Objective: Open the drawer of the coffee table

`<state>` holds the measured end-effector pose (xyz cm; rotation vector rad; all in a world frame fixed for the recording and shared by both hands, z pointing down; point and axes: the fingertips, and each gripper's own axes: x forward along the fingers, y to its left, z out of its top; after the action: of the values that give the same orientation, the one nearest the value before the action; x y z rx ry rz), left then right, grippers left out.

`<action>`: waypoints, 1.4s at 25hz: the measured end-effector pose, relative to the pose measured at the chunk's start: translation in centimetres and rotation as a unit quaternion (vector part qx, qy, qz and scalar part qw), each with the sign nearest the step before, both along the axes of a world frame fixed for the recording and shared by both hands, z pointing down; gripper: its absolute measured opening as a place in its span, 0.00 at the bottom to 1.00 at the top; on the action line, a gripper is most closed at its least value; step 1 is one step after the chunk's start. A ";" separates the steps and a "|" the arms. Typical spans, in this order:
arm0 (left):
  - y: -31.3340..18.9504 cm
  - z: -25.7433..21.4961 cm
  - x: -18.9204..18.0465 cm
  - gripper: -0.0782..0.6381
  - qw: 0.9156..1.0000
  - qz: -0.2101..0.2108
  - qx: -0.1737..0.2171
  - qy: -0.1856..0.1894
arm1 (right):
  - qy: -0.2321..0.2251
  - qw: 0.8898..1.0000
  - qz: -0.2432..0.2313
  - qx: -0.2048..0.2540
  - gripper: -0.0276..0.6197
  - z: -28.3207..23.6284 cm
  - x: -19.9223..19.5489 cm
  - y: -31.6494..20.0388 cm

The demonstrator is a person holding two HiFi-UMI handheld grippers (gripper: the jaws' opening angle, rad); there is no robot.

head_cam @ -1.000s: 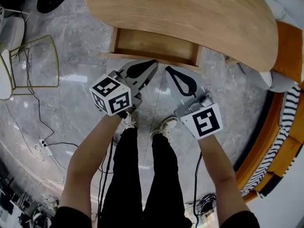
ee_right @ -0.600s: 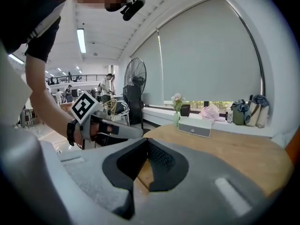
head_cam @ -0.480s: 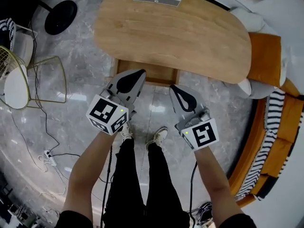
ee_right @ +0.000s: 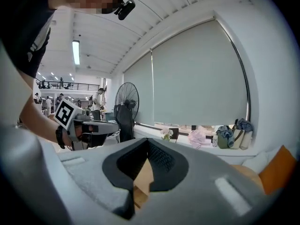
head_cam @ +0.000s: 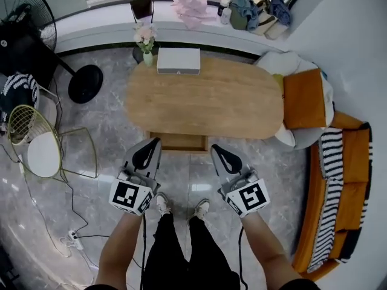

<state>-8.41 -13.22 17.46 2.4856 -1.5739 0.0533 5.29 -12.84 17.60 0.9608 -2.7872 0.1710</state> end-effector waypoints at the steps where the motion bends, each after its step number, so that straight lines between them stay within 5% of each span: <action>1: 0.4 -1.6 0.2 0.12 1.000 -0.004 0.007 -0.002 | -0.002 1.000 0.005 0.004 0.05 -1.4 0.5 0.1; 11: 2.8 -15.9 0.4 0.12 0.996 -0.018 0.084 -0.024 | -0.033 0.997 0.055 0.043 0.05 -12.7 5.8 1.3; 22: 8.8 -26.1 -3.4 0.12 0.984 -0.082 0.151 -0.052 | -0.037 0.990 0.125 0.063 0.05 -17.6 13.2 3.7; 29: 13.3 -28.8 -6.0 0.12 0.971 -0.136 0.186 -0.063 | -0.032 0.981 0.173 0.083 0.05 -20.0 16.9 5.8; 35: 13.5 -26.5 -6.4 0.12 0.974 -0.146 0.161 -0.066 | -0.025 0.979 0.183 0.084 0.05 -19.7 17.0 7.3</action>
<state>-14.76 0.28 -9.01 2.4878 -2.1400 -0.0901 22.25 -5.50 -2.07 1.5280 -2.6736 0.0087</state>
